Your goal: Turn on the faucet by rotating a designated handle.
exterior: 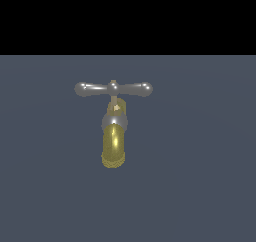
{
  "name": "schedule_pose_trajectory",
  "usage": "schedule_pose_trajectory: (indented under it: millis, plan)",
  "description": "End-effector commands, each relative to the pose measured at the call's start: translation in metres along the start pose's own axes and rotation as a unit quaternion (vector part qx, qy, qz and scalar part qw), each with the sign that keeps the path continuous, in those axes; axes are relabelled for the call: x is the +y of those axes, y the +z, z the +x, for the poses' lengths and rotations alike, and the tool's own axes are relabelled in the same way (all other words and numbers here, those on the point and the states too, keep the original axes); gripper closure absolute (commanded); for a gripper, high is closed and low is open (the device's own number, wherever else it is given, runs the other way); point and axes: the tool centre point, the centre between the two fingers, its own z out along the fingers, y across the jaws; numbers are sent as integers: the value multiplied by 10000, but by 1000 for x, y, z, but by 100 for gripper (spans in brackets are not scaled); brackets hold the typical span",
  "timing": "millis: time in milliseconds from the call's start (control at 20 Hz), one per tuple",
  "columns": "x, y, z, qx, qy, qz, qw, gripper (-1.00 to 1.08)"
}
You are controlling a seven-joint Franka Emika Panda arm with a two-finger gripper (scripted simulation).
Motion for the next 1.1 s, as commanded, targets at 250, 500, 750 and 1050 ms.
schedule_pose_trajectory:
  millis: [250, 500, 750, 1050]
  plan:
    - [2, 3, 1, -4, -77, -1, 10000, 108]
    - [7, 12, 2, -14, -310, -2, 9995, 108]
    - [15, 27, 6, -32, -698, -4, 9976, 108]
    - [29, 53, 13, -63, -1363, -9, 9907, 108]
